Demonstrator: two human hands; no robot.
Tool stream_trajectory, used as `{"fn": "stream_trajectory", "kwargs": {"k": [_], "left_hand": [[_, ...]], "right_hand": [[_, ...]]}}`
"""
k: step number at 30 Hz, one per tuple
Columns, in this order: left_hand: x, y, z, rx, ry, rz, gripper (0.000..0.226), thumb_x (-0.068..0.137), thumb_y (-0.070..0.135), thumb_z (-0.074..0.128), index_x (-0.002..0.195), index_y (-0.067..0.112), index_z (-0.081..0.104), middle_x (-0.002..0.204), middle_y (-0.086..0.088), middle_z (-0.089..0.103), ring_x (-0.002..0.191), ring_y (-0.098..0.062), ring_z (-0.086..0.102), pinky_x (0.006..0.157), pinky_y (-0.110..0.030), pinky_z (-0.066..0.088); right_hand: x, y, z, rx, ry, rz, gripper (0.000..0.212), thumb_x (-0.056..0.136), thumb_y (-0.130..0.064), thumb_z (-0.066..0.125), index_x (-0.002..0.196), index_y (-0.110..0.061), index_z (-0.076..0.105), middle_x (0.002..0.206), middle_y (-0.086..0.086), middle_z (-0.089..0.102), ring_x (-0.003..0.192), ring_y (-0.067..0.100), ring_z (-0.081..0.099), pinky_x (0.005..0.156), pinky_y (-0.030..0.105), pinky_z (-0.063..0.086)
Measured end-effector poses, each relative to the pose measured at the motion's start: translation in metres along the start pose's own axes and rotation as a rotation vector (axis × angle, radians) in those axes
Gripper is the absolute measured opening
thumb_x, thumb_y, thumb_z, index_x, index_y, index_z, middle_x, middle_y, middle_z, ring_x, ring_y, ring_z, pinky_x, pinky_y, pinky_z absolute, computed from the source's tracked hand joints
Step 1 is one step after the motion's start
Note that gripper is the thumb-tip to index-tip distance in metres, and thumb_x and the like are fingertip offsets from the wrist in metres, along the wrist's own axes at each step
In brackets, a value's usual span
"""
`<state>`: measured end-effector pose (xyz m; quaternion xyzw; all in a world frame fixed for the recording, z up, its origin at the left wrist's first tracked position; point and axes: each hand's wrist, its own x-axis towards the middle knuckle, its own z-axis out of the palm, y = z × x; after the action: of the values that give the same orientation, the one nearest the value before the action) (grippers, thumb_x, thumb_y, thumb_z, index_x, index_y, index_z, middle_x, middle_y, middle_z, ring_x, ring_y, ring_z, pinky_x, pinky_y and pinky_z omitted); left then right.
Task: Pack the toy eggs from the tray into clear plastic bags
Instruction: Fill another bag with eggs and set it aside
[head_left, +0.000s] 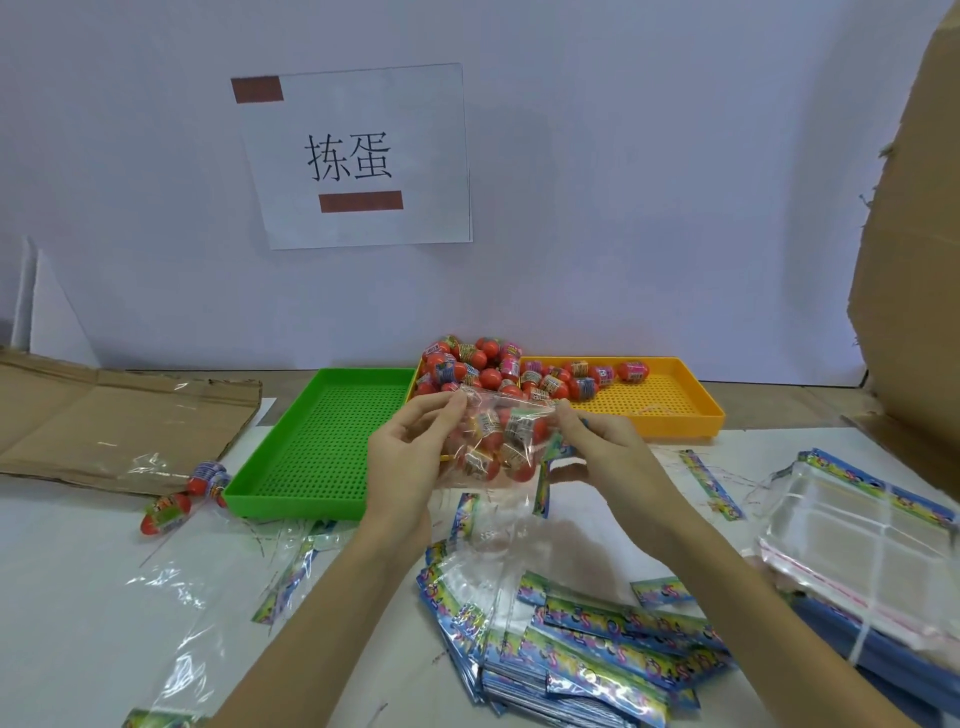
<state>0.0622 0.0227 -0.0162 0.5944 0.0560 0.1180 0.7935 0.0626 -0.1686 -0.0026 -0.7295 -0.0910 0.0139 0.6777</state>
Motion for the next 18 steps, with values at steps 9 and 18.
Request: {"fn": "stream_trajectory", "kwargs": {"k": [9,18], "left_hand": [[0.004,0.003,-0.003,-0.006,-0.038,0.062,0.030,0.099,0.044,0.065,0.112,0.021,0.079,0.086,0.005,0.075,0.073,-0.008,0.070,0.063,-0.026,0.058],[0.013,0.011,-0.021,-0.026,-0.450,-0.050,0.072,0.080,0.004,0.078,0.143,0.034,0.059,0.085,-0.001,0.070,0.077,-0.019,0.068,0.076,-0.027,0.060]], "right_hand": [[-0.003,0.005,-0.003,-0.009,-0.134,0.097,0.028,0.102,-0.025,0.064,0.102,0.000,0.075,0.088,0.019,0.077,0.075,0.026,0.074,0.066,0.027,0.059],[0.003,0.003,-0.028,0.046,-0.114,0.030,0.034,0.090,-0.034,0.070,0.100,-0.002,0.078,0.089,0.020,0.077,0.069,0.021,0.070,0.061,0.023,0.055]]}}
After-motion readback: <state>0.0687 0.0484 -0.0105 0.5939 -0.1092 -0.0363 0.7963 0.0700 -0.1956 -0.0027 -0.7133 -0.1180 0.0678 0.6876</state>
